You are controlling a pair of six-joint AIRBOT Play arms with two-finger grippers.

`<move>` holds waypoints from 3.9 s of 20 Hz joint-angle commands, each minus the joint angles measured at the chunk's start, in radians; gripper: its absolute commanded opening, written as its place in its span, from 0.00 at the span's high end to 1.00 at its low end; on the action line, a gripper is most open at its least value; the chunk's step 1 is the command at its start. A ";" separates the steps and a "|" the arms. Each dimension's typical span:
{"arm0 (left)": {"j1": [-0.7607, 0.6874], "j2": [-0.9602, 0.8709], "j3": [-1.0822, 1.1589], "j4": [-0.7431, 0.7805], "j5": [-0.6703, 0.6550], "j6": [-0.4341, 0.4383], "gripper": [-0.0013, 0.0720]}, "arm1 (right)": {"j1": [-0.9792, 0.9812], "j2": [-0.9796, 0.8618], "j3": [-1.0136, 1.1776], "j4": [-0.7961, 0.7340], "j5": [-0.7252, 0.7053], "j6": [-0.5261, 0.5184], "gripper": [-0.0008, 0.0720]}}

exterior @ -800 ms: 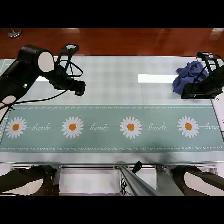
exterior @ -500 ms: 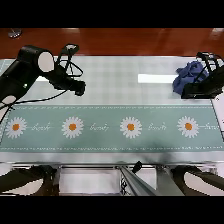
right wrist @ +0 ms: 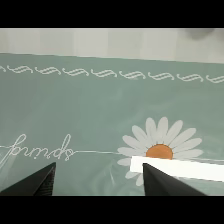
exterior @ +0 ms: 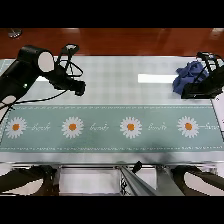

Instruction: Fold the shirts.

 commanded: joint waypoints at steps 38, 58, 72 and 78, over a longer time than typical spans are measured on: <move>0.004 -0.130 0.279 -0.038 -0.014 0.045 0.01 | -0.372 -0.350 0.238 0.048 -0.473 0.302 0.15; -0.015 -0.109 0.286 -0.132 -0.057 0.038 0.01 | -0.314 -0.532 0.279 0.462 -0.600 0.082 0.96; -0.015 0.301 0.706 -0.130 -0.121 0.013 0.01 | -0.093 0.349 0.440 0.618 -0.535 -0.129 0.96; -0.015 0.377 0.627 -0.108 -0.318 -0.008 0.01 | -0.093 0.402 0.367 0.607 -0.148 -0.090 0.96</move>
